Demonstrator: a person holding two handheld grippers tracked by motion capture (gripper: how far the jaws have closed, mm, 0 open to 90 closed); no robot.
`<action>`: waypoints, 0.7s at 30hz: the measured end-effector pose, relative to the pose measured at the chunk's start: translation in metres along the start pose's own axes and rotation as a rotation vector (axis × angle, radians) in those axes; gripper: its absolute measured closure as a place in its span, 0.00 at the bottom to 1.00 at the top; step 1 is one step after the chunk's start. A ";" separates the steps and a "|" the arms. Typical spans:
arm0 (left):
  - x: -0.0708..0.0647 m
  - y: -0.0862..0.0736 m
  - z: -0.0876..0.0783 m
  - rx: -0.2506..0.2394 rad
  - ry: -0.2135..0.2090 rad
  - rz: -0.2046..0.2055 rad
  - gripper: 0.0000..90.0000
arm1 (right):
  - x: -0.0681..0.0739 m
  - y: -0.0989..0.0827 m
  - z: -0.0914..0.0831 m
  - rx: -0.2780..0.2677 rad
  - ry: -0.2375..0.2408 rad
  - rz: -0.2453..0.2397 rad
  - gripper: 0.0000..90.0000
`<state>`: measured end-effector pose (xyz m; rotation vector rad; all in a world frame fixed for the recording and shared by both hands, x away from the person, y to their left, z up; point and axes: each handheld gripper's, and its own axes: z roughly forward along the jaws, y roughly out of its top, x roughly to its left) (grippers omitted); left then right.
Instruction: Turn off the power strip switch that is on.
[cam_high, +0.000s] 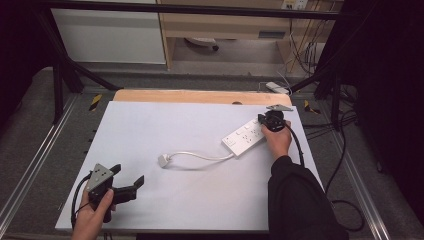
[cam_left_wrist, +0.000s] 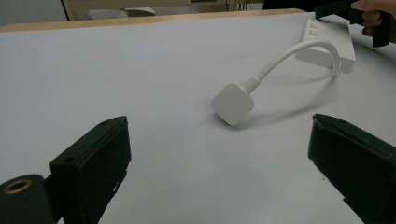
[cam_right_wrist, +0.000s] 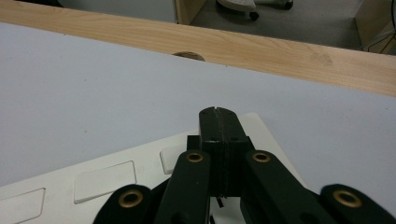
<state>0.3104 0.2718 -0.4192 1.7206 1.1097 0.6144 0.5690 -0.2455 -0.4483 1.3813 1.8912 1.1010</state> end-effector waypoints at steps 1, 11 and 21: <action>0.000 0.000 0.000 0.000 0.000 0.000 0.07 | 0.000 0.000 0.000 0.000 0.000 0.000 1.00; 0.000 0.000 0.000 0.000 0.000 0.001 0.07 | 0.001 0.001 0.000 -0.001 0.000 -0.001 1.00; 0.000 0.000 -0.001 -0.002 0.000 0.004 0.07 | 0.001 0.003 -0.003 -0.011 0.005 -0.002 1.00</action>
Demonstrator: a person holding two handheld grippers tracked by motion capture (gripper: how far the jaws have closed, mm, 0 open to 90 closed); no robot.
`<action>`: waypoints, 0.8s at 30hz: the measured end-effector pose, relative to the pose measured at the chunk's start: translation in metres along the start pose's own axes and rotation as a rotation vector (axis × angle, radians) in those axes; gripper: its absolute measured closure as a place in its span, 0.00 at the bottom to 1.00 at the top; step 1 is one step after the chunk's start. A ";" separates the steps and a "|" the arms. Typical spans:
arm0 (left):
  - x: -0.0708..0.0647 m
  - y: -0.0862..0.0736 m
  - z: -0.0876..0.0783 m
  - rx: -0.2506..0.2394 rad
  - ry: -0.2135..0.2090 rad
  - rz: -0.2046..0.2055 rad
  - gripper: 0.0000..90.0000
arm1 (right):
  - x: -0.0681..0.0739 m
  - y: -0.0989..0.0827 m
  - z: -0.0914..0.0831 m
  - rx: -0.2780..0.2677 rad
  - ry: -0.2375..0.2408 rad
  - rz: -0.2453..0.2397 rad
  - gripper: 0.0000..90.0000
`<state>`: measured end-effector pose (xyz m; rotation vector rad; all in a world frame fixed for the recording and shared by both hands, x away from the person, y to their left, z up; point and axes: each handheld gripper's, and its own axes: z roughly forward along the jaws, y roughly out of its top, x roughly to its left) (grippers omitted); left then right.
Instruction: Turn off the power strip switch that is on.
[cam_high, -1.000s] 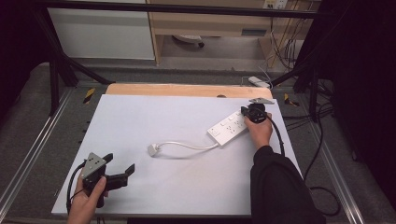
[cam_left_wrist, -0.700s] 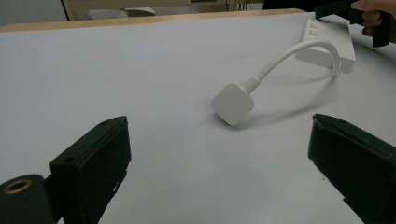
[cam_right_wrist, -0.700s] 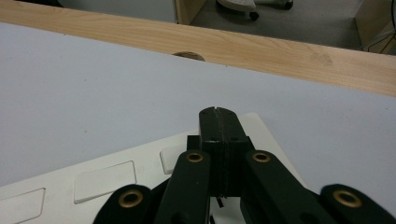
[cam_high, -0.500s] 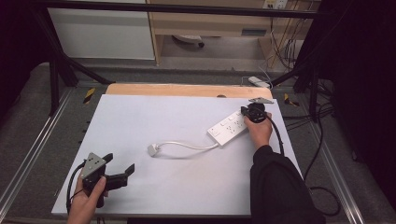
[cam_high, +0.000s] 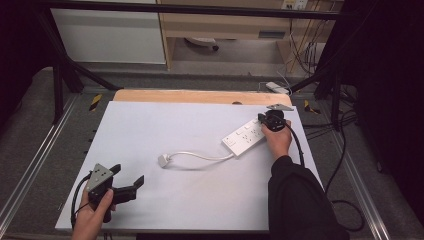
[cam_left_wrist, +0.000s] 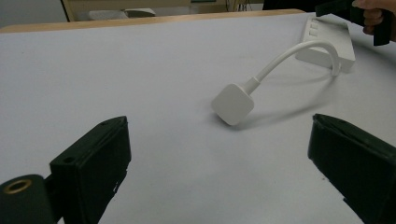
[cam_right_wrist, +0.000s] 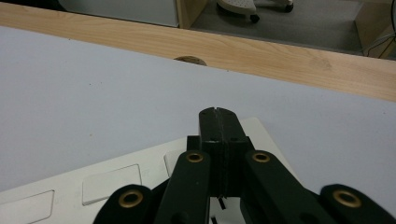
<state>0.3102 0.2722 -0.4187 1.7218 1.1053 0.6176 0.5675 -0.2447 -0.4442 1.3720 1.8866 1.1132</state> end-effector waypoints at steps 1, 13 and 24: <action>0.000 0.000 0.000 0.000 0.000 0.000 0.07 | 0.000 0.000 0.000 -0.001 -0.001 -0.003 1.00; 0.000 0.000 0.000 0.001 -0.001 0.002 0.07 | 0.001 0.002 -0.003 -0.008 0.006 0.004 1.00; 0.000 0.000 -0.001 0.002 -0.001 0.005 0.07 | 0.003 0.006 -0.007 -0.027 0.017 0.016 1.00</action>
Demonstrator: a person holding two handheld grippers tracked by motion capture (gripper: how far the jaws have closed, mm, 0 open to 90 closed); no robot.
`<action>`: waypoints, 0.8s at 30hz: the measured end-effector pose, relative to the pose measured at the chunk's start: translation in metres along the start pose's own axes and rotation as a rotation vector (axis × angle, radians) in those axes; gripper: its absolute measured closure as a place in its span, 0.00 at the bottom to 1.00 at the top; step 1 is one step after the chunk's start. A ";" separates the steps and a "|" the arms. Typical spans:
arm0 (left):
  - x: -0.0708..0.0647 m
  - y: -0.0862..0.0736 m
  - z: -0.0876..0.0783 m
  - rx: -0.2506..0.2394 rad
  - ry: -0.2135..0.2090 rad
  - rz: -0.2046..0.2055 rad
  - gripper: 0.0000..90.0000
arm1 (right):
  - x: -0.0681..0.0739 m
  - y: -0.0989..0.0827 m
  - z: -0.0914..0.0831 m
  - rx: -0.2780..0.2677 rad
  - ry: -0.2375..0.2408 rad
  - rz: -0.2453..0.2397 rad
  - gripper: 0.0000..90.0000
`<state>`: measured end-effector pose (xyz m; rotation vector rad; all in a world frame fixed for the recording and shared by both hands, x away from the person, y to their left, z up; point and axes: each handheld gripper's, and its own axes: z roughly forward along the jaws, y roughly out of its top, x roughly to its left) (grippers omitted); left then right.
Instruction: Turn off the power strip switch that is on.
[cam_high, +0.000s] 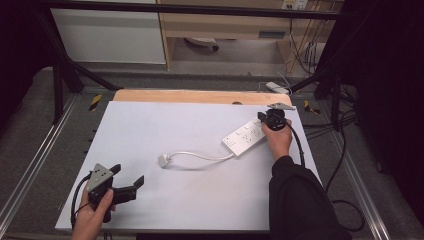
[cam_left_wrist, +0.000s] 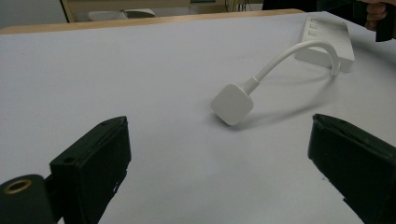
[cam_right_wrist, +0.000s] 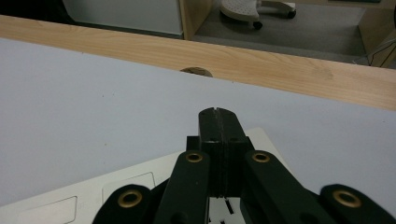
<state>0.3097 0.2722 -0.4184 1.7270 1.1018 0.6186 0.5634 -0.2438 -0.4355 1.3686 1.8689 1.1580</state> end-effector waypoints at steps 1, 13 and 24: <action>0.000 0.000 0.000 0.000 0.000 0.000 0.07 | 0.000 0.000 -0.001 -0.001 0.001 0.003 1.00; 0.000 0.000 0.000 -0.001 0.002 0.003 0.07 | 0.002 0.005 -0.007 -0.012 0.016 0.010 0.95; -0.001 0.000 0.000 -0.002 0.002 0.005 0.07 | 0.008 0.014 -0.021 -0.024 0.062 0.024 0.76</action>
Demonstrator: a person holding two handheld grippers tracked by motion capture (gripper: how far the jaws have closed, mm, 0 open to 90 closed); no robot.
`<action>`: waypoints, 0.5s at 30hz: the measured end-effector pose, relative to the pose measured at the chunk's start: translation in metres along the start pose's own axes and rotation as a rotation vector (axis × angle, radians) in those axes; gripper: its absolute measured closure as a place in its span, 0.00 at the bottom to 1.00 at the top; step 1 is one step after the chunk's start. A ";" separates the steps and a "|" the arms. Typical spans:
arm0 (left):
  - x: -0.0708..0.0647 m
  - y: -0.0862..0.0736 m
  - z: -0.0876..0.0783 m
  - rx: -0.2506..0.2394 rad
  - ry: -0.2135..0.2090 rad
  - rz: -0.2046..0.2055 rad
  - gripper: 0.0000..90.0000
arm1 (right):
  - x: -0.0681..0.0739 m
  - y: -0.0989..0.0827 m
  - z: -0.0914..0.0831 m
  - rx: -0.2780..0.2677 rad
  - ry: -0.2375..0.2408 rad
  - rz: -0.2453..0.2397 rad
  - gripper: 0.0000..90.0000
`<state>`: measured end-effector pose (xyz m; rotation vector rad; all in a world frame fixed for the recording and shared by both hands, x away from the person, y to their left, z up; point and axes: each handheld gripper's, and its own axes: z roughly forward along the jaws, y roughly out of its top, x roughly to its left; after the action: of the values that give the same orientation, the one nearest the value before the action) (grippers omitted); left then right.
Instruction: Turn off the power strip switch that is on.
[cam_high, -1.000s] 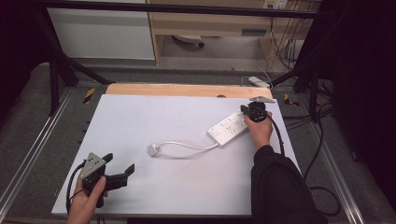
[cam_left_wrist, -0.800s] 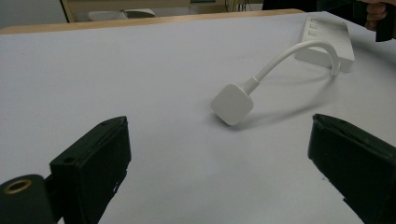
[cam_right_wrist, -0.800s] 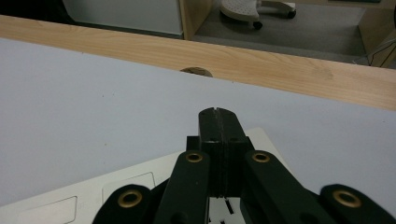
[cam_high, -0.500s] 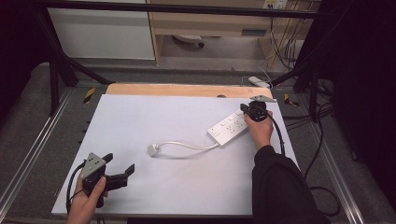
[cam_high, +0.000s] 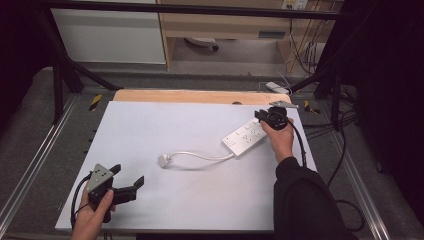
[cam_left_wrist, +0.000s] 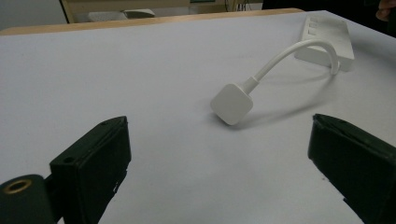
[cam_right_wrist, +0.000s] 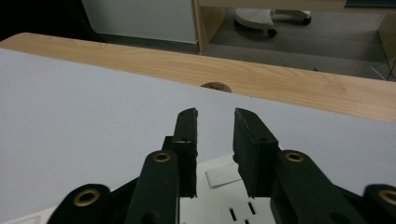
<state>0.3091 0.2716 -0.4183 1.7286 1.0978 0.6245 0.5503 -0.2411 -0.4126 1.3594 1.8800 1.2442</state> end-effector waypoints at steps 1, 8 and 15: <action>0.000 0.000 0.000 0.000 0.000 0.000 0.07 | 0.000 0.001 -0.001 -0.005 0.003 0.007 0.72; 0.000 0.000 0.000 0.002 -0.002 0.003 0.07 | 0.004 0.007 -0.010 -0.008 0.014 0.018 0.58; -0.001 0.000 0.000 0.004 -0.002 0.004 0.07 | 0.007 0.011 -0.017 0.000 0.013 0.030 0.38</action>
<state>0.3087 0.2712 -0.4184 1.7344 1.0952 0.6234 0.5392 -0.2402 -0.3940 1.3878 1.8750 1.2702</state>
